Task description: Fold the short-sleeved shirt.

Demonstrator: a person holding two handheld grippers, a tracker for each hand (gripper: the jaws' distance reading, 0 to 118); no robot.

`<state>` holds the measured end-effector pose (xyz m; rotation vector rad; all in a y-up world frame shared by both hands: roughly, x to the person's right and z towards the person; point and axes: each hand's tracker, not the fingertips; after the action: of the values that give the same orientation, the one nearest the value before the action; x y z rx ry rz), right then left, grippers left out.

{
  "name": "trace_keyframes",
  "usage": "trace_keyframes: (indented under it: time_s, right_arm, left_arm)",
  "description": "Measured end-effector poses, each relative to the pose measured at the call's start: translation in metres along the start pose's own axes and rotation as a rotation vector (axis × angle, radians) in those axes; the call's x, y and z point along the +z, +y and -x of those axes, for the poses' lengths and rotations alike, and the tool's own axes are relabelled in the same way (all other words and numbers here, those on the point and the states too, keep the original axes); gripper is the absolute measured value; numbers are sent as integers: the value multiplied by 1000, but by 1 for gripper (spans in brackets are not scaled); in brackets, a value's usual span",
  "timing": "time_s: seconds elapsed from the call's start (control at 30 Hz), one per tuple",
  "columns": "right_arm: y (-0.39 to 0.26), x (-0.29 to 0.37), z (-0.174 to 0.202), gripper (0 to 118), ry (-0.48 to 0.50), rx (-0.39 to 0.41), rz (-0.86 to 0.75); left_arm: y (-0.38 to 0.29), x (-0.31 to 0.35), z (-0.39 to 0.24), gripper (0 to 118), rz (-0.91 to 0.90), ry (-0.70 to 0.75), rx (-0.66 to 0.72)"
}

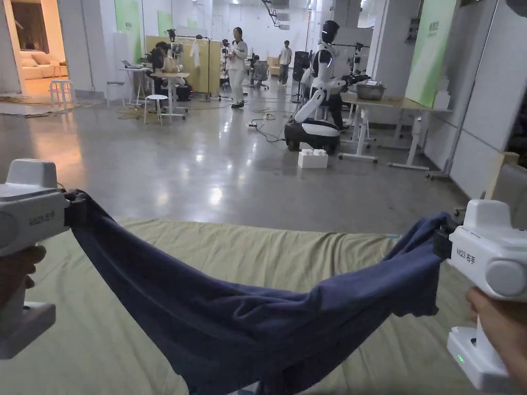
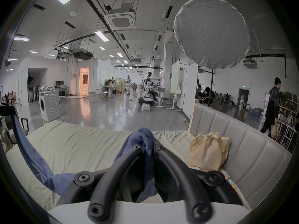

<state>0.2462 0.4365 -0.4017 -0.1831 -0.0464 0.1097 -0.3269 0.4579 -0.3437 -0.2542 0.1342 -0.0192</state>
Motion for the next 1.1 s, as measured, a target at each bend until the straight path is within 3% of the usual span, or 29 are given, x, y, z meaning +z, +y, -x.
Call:
trace_keyframes:
  time_s: [0.6, 0.8, 0.9, 1.1]
  right_arm:
    - [72, -43, -5, 9, -69, 9, -66]
    - [22, -37, -1, 9, -60, 10, -22]
    - [-22, -38, 5, 9, -47, 57, 46]
    - [-111, -10, 9, 9, -18, 43, 161]
  left_arm:
    - [50, -37, 33, 3, -29, 107, 28]
    - [2, -38, 27, 3, 16, 100, 14]
    - [-41, -33, 23, 3, 72, 78, 28]
    - [-136, -7, 22, 3, 188, 68, 46]
